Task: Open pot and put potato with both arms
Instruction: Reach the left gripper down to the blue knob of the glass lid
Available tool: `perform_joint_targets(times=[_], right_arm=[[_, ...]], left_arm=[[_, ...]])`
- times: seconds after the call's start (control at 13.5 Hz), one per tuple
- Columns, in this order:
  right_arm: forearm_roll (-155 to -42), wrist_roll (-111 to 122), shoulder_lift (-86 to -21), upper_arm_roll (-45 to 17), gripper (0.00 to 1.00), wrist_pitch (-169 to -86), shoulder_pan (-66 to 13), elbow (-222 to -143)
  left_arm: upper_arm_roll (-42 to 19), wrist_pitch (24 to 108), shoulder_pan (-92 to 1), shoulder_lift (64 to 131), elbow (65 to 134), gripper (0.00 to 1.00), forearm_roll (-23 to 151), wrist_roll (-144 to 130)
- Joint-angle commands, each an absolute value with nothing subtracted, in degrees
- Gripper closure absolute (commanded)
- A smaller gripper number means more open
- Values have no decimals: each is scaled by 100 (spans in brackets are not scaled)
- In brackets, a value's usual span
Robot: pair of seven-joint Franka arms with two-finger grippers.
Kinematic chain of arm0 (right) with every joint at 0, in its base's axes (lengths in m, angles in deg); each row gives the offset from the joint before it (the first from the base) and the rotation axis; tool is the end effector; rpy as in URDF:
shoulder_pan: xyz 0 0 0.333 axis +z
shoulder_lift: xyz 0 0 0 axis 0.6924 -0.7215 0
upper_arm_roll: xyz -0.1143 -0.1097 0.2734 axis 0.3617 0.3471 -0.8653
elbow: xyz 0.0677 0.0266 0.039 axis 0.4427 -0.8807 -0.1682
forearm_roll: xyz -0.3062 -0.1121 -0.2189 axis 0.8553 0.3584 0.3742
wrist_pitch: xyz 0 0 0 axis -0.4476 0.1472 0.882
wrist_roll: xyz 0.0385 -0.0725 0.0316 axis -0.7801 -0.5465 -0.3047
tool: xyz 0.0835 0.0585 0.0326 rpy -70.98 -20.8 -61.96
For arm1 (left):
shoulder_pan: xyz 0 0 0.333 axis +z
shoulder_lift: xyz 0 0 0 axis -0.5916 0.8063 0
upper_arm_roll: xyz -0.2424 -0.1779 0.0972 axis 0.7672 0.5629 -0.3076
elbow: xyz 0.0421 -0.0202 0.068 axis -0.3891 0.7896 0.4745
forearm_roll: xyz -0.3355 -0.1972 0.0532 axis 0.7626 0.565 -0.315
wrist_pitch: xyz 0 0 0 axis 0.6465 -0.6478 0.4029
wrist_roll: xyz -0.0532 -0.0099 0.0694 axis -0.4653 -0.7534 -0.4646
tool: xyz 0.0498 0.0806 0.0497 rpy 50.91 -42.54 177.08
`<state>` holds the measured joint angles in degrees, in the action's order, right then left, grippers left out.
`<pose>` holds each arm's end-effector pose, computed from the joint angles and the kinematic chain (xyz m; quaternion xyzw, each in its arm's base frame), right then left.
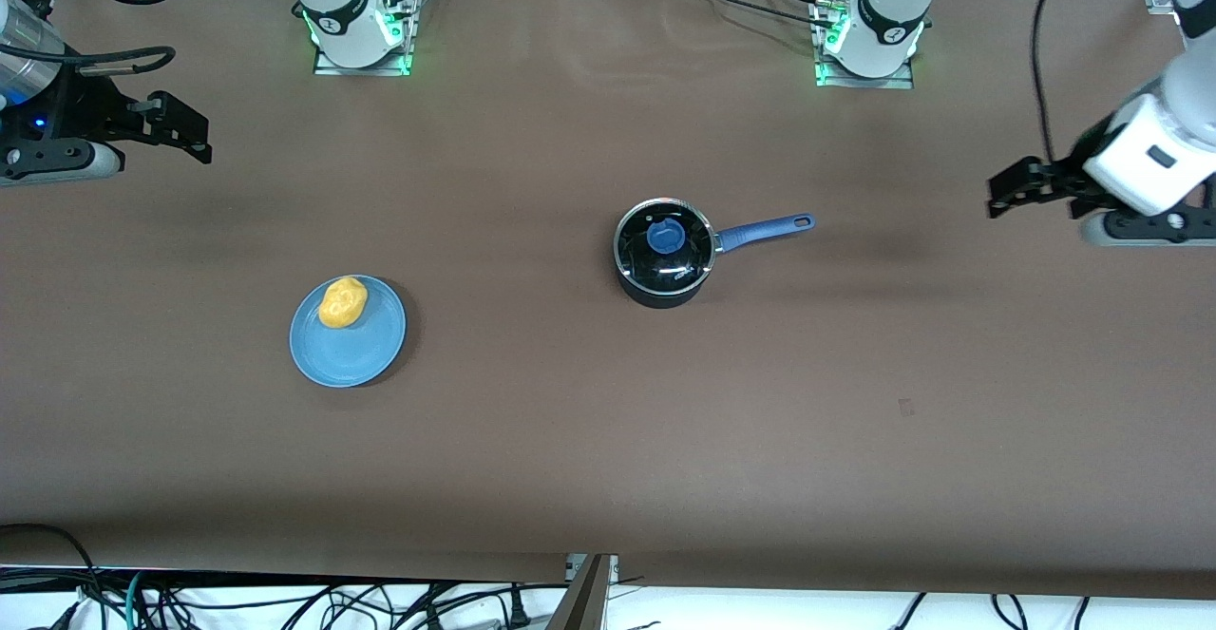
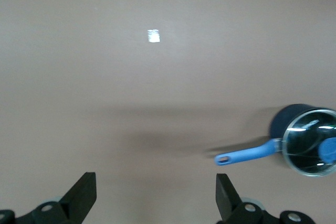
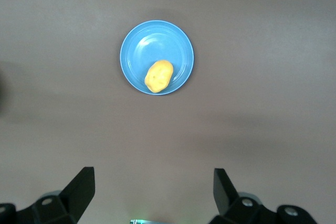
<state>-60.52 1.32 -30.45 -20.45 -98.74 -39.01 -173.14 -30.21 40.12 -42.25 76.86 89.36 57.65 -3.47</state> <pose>0.5473 0.0521 0.6201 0.9978 0.0580 -0.0291 0.0102 0.5752 -0.0621 0.5795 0.9985 0.0359 -0.0365 0.0171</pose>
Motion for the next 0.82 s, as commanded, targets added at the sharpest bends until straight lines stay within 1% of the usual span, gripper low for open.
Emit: perform_joint_targets(times=[0.0,0.15,0.3,0.74], right_arm=[[-5980,54,-3114,-2093,0,-9817,-3934,-17149],[-5980,54,-3114,-2093,0,-9817,-3934,-17149],[-5981,54,-3114,-2093,0,-9817,-3934,-17149],[-5989,54,-3114,-2093,0,-9817,-3934,-17149]], left_arm=[[-2869,4058,-4680,7954,8852,0,5969,422],[-2571,4627,-4909,8218,8904,0,6012,1114],[-2394,5024,-5199,8551,8913,0,6065,1705],[-2306,5885,-5990,9387,8974,0,6057,2507]])
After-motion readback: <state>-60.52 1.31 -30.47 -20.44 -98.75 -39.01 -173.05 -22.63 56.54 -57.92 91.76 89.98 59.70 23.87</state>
